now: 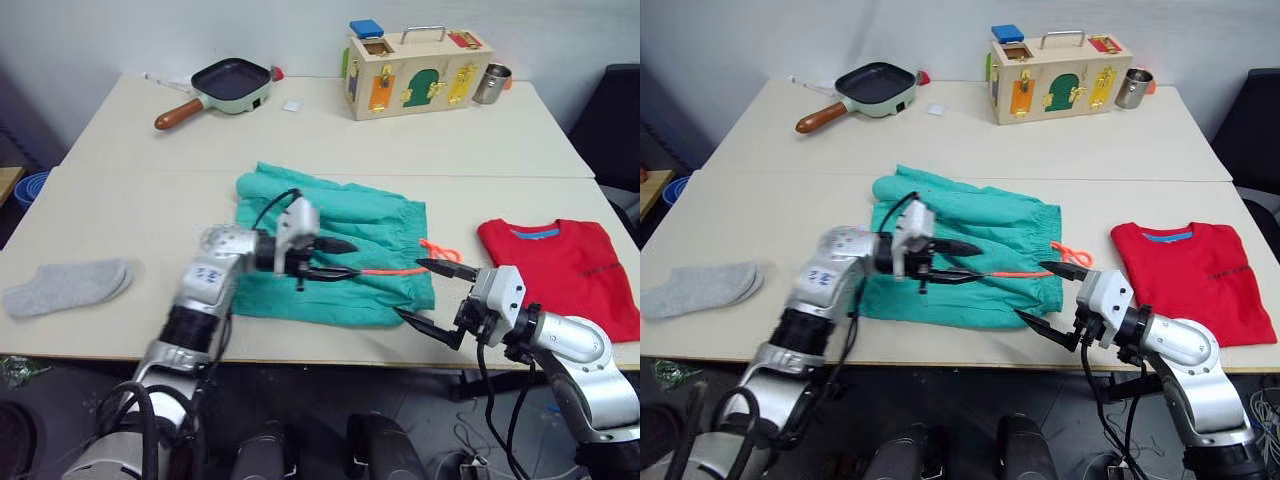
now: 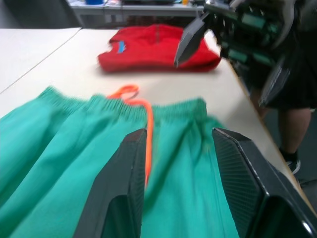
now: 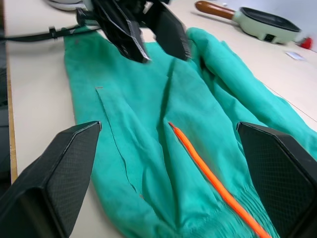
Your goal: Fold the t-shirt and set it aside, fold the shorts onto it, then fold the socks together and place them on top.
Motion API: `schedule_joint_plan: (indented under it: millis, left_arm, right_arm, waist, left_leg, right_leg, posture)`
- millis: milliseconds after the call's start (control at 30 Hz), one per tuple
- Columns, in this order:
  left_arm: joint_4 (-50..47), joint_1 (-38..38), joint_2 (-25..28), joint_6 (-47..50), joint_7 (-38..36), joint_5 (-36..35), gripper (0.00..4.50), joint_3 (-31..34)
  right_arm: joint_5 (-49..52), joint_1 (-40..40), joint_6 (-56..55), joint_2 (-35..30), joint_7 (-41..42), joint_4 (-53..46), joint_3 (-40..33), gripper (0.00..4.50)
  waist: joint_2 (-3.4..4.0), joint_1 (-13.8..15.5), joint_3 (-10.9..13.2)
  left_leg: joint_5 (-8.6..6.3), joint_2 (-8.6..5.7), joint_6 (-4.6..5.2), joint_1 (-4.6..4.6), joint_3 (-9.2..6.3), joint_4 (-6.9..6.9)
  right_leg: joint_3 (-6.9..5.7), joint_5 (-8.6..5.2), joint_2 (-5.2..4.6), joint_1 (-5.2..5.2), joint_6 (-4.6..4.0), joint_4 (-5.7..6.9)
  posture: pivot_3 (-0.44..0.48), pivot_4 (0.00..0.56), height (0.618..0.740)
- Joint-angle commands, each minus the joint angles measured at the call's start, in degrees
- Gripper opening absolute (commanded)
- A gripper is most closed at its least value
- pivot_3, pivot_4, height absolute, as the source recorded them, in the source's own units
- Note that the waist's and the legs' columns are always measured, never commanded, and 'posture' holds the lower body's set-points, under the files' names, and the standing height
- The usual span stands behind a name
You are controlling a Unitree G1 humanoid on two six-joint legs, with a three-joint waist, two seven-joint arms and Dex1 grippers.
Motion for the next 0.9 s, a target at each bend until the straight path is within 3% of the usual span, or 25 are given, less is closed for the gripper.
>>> schedule_joint_plan:
  millis: [33, 167, 300, 400, 600, 700, 900]
  left_arm:
    - [-4.2, 3.3, 5.4, -1.7, 0.0, -1.4, 2.37, 5.0]
    - [-4.5, 11.5, 13.1, -9.6, 2.0, 3.1, 3.29, 7.4]
    - [-4.6, 17.0, 16.0, -13.5, 3.7, 3.7, 4.46, 8.6]
    - [-5.4, 19.9, 17.4, -13.4, 3.6, 4.2, 4.46, 7.6]
    - [1.3, 16.9, 15.4, -13.1, 7.4, 9.3, 4.46, 2.8]
    - [4.9, 14.8, 15.5, -13.6, 8.0, 11.5, 3.9, 0.8]
    - [5.9, 15.8, 18.9, -13.7, 3.9, 10.9, 2.05, -1.0]
  right_arm:
    - [-0.4, 0.0, 0.5, -2.0, 2.7, -0.1, 0.6, 4.5]
    - [-4.9, -1.0, -1.2, -4.5, 5.4, 3.3, 3.3, 4.5]
    - [-9.1, -2.7, -4.1, -6.1, 7.3, 8.4, 5.5, 4.5]
    - [-12.4, -4.7, -7.4, -7.3, 8.7, 12.9, 6.8, 4.5]
    - [-14.7, -9.0, -11.7, -4.8, 8.5, 19.5, 8.4, 4.5]
    - [-16.1, -10.1, -13.8, -4.9, 9.4, 21.2, 9.8, 4.5]
    - [-16.6, -11.9, -16.2, -5.1, 10.7, 23.8, 10.9, 4.5]
  waist:
    - [-0.01, 0.4, 0.0]
    - [-0.02, 1.0, 0.0]
    - [-0.02, 1.4, 0.0]
    - [-0.02, 1.4, 0.0]
    - [-0.02, 1.4, 0.0]
    - [-0.03, 1.4, 0.0]
    - [0.09, 1.2, -0.3]
  left_leg:
    - [-0.01, -0.01, 0.01, 0.0, -0.04, 0.0]
    - [-0.05, -0.05, 0.06, -0.06, -0.13, 0.08]
    - [-0.07, -0.05, 0.06, -0.05, -0.12, 0.07]
    - [-0.09, -0.06, 0.07, -0.06, -0.12, 0.07]
    - [-0.08, -0.05, 0.04, -0.04, -0.09, 0.04]
    - [-0.08, -0.07, 0.04, 0.0, -0.07, 0.05]
    - [-0.07, -0.04, 0.03, 0.19, -0.04, 0.05]
  right_leg:
    - [-0.02, 0.0, -0.02, 0.01, 0.0, 0.0]
    - [-0.08, 0.0, -0.08, 0.04, 0.0, -0.02]
    - [-0.09, 0.0, -0.12, 0.02, 0.0, -0.02]
    - [-0.1, 0.0, -0.16, 0.02, 0.0, -0.03]
    - [-0.12, 0.0, -0.13, 0.01, 0.0, 0.01]
    - [-0.11, 0.0, -0.13, 0.06, 0.0, 0.03]
    - [-0.07, 0.0, -0.13, 0.16, 0.0, 0.09]
  posture:
    - [0.0, 0.15, 0.74]
    - [0.0, 0.15, 0.74]
    - [0.0, 0.15, 0.74]
    - [0.0, 0.15, 0.74]
    - [0.0, 0.15, 0.74]
    - [0.0, 0.15, 0.74]
    - [0.0, 0.15, 0.74]
